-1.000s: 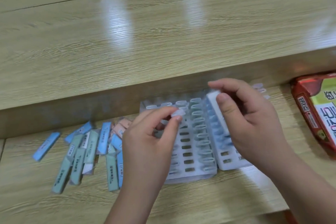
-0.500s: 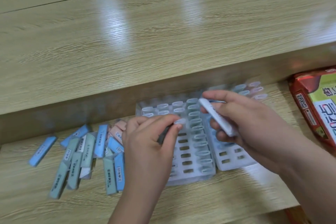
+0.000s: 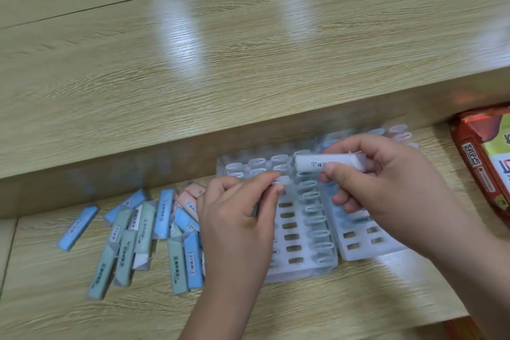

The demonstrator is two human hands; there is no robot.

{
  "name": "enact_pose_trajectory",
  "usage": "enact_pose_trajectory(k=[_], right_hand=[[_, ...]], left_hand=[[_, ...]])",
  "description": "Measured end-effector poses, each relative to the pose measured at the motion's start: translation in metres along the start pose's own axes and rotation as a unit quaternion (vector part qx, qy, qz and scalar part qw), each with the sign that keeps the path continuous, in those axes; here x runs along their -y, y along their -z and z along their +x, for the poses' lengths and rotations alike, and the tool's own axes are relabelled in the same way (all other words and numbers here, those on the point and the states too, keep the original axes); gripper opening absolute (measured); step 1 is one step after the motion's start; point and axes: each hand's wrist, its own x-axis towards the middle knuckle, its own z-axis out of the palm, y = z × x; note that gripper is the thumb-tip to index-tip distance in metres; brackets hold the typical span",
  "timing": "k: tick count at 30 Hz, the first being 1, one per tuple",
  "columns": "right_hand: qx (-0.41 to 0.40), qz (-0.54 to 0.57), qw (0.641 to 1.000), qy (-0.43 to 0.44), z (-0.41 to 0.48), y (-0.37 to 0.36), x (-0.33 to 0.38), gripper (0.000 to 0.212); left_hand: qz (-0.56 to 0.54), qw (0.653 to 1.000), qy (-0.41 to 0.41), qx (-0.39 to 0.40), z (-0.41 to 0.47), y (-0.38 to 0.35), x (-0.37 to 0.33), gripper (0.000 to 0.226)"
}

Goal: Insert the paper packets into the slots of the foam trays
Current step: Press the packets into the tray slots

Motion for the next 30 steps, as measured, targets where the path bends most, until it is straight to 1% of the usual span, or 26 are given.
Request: enact_pose_trajectory(k=[2,4,6,7,8,11,14,17,19,20,21,23,27,30], right_hand=[[0.013,-0.091,0.994,0.053,0.001,-0.001,0.001,0.015],[0.062,-0.188,0.975,0.098,0.002,-0.003,0.003,0.022],[0.095,-0.31,0.934,0.153,0.005,-0.004,0.006,0.027],[0.097,-0.36,0.91,0.18,0.007,-0.005,0.008,0.029],[0.092,-0.387,0.895,0.201,0.009,-0.006,0.01,0.031],[0.079,-0.405,0.883,0.222,0.012,-0.008,0.011,0.033],[0.092,-0.427,0.866,0.243,0.018,-0.012,0.009,0.032],[0.064,-0.413,0.867,0.272,0.024,-0.015,0.009,0.023],[0.04,-0.402,0.867,0.293,0.026,-0.017,0.006,0.022],[0.034,-0.396,0.867,0.302,0.027,-0.018,0.005,0.019],[0.029,-0.389,0.866,0.312,0.026,-0.019,0.003,0.016],[0.019,-0.381,0.864,0.329,0.025,-0.02,0.0,0.011],[0.02,-0.355,0.869,0.344,0.025,-0.018,-0.007,0.011],[0.028,-0.345,0.871,0.349,0.024,-0.016,-0.012,0.017]], left_hand=[[0.008,1.0,-0.001,0.003,-0.001,0.0,0.0,0.017],[0.027,0.999,-0.016,0.014,-0.002,0.0,0.0,0.015],[0.054,0.998,-0.038,0.024,-0.001,0.001,0.001,0.01],[0.07,0.996,-0.047,0.028,-0.001,0.002,0.002,0.009],[0.085,0.994,-0.053,0.03,0.0,0.002,0.003,0.009],[0.127,0.989,-0.077,0.021,0.0,0.003,0.003,0.01],[0.159,0.981,-0.106,0.019,-0.002,0.002,-0.001,0.008],[0.157,0.983,-0.09,0.024,0.0,0.001,-0.002,0.008],[0.142,0.988,-0.058,0.027,0.001,0.001,-0.003,0.017],[0.13,0.99,-0.05,0.025,0.001,0.001,-0.003,0.018],[0.122,0.991,-0.054,0.025,0.001,0.001,-0.002,0.014],[0.123,0.989,-0.073,0.028,0.001,0.002,-0.001,0.006],[0.15,0.981,-0.112,0.041,-0.002,0.004,0.003,0.001],[0.185,0.971,-0.143,0.053,-0.004,0.005,0.006,0.011]])
